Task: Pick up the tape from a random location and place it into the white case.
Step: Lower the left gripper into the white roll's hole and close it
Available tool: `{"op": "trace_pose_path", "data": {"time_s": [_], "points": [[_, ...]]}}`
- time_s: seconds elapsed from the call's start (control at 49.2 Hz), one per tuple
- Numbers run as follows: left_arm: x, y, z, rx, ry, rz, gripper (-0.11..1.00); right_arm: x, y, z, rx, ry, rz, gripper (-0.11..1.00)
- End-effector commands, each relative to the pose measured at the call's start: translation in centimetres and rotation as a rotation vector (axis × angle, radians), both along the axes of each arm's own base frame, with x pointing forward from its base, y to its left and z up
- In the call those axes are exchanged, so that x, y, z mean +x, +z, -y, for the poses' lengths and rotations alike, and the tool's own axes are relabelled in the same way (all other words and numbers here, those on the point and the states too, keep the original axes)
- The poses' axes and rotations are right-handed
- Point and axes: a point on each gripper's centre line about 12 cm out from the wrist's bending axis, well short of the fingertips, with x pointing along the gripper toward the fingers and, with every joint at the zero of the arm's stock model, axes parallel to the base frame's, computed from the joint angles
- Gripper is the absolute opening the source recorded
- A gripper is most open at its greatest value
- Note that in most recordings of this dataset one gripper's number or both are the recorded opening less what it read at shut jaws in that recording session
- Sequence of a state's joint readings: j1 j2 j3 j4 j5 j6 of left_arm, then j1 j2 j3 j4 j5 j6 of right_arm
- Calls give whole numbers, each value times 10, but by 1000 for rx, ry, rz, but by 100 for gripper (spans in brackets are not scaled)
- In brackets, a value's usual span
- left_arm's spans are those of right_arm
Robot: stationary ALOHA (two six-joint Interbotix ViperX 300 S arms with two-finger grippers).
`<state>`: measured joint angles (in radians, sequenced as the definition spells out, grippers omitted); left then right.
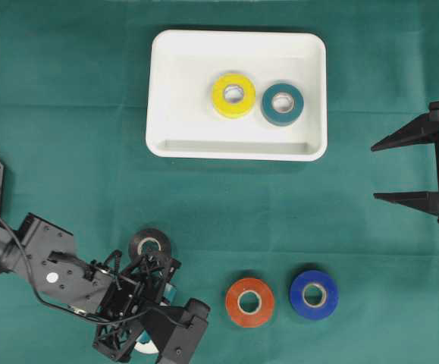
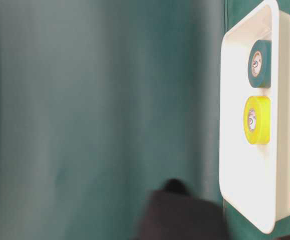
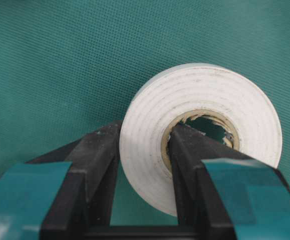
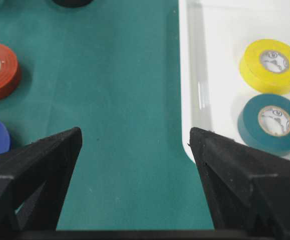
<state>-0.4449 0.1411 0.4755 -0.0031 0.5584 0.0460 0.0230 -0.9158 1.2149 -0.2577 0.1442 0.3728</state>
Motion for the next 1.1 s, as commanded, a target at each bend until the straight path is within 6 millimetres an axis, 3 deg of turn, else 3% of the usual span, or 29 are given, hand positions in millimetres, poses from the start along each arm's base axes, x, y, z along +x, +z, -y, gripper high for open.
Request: {"op": "trace_pose_path", "data": {"time_s": [0.0, 0.386, 0.752, 1.078], "points": [[3, 32, 3, -24, -3, 51, 24, 4, 9, -1, -1, 3, 23, 87], [1, 102, 9, -63, -19, 131, 24, 4, 10, -1, -1, 5, 24, 87], [-11, 187, 5, -86, -28, 188, 24, 4, 10, -3, 2, 13, 24, 87], [-17, 226, 3, -84, -35, 203, 24, 4, 9, -3, 2, 16, 23, 87]]}}
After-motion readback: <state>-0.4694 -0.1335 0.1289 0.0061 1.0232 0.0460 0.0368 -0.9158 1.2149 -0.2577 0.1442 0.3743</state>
